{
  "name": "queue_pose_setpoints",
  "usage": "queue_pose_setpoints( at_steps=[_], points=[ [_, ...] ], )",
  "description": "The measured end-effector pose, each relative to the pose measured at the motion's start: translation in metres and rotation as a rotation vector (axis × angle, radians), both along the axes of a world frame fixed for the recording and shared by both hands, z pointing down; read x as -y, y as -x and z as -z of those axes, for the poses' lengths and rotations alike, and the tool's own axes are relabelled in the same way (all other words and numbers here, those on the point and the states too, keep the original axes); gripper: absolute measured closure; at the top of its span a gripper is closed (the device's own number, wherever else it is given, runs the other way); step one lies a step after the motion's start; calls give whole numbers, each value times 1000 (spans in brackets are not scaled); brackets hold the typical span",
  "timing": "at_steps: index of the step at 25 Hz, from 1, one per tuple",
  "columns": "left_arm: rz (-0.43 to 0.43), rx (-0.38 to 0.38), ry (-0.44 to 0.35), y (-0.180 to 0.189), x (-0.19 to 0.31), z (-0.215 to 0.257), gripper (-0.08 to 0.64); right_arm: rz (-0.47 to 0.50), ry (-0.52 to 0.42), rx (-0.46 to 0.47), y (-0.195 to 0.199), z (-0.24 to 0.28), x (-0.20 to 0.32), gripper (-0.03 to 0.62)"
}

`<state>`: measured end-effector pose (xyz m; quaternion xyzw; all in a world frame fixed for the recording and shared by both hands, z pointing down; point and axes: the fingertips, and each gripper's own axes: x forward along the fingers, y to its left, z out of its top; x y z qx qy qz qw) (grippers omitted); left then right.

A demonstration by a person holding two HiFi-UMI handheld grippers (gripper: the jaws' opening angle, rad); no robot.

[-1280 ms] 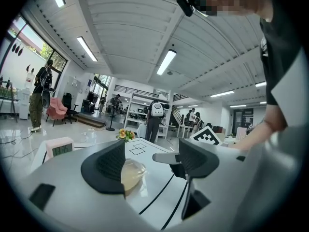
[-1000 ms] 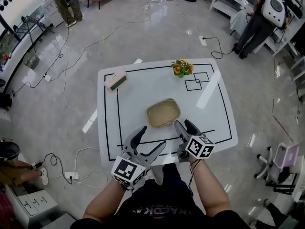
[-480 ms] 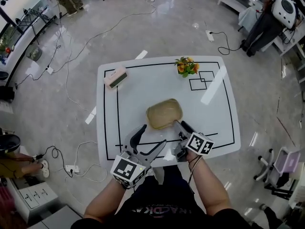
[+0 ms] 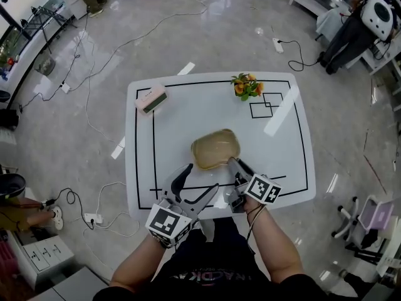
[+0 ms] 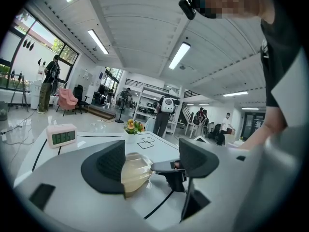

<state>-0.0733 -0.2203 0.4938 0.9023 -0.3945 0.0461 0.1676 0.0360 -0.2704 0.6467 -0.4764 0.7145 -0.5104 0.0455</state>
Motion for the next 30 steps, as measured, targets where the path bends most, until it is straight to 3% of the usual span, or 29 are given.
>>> queue_pose_setpoints(
  at_steps=[1,9,19,25,30],
  points=[
    [1,0,-1,0,0,0,221,-4,-2,6,0,1,0,453],
    [-1,-4,-12,1,-6,4,221,-25,-39,45,-3,14,-4,480],
    [-5,-1,-45,6,-20,17,222,18,-225,19,2,64,-8,545],
    [-2,2,-77,17,-34,27,267,79,-371,-68,18,103,-19,554],
    [-9,0,-108,29,-52,37,370,134,-500,-187,35,139,-38,557]
  ],
)
